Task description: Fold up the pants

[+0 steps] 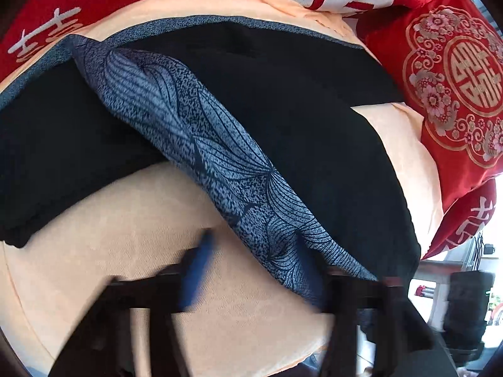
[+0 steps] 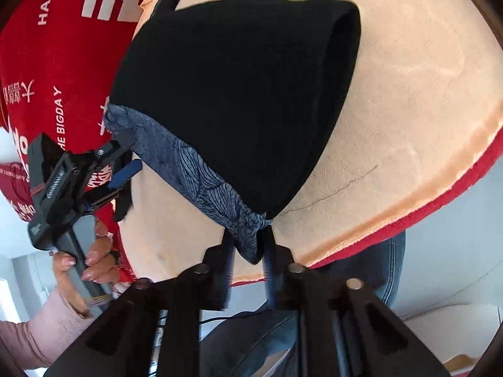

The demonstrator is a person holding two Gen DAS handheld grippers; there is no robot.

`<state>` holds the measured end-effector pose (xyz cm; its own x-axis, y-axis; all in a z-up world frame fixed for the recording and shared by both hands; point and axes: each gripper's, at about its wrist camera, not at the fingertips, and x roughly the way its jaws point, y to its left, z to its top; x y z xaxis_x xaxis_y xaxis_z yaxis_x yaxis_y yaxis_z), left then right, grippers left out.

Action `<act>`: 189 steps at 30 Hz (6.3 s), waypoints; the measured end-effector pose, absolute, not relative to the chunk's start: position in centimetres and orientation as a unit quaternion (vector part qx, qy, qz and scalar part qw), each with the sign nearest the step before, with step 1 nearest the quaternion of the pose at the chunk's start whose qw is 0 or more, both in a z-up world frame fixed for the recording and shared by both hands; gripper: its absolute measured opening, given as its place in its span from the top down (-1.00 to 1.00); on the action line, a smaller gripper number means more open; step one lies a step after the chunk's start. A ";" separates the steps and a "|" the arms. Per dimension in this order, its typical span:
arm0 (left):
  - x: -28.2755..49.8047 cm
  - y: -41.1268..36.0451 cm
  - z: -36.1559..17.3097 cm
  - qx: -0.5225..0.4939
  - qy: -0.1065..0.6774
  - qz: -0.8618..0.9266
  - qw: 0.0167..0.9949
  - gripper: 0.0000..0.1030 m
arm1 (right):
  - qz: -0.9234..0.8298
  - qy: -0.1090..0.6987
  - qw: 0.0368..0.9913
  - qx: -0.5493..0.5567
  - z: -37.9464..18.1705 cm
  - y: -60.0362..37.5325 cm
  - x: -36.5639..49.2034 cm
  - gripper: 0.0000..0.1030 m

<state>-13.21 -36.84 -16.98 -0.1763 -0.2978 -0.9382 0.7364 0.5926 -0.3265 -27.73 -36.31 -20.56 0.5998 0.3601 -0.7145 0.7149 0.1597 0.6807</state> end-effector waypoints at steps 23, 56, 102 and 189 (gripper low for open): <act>-5.9 -51.1 -7.8 0.065 0.592 -0.450 0.666 0.49 | -0.113 0.368 0.798 0.464 -2.9 -58.2 -14.7 0.83; -2.6 -41.2 -14.9 0.167 0.615 -0.226 0.737 -0.74 | -0.284 0.510 0.669 0.460 -15.2 -59.8 -15.9 0.08; 8.0 -30.8 -15.1 0.175 0.602 -0.109 0.772 -0.93 | -0.149 0.527 0.717 0.431 -13.6 -61.7 -9.3 0.65; 24.9 -20.1 -24.1 0.197 0.550 -0.145 0.799 -1.00 | -0.068 0.578 0.754 0.304 -18.6 -39.8 16.4 0.27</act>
<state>24.89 -20.09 -24.09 0.3529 -0.0151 -0.9355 0.4477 0.8807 0.1547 16.41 -39.82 -18.57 0.3226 0.2484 -0.9134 0.4546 0.8057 0.3797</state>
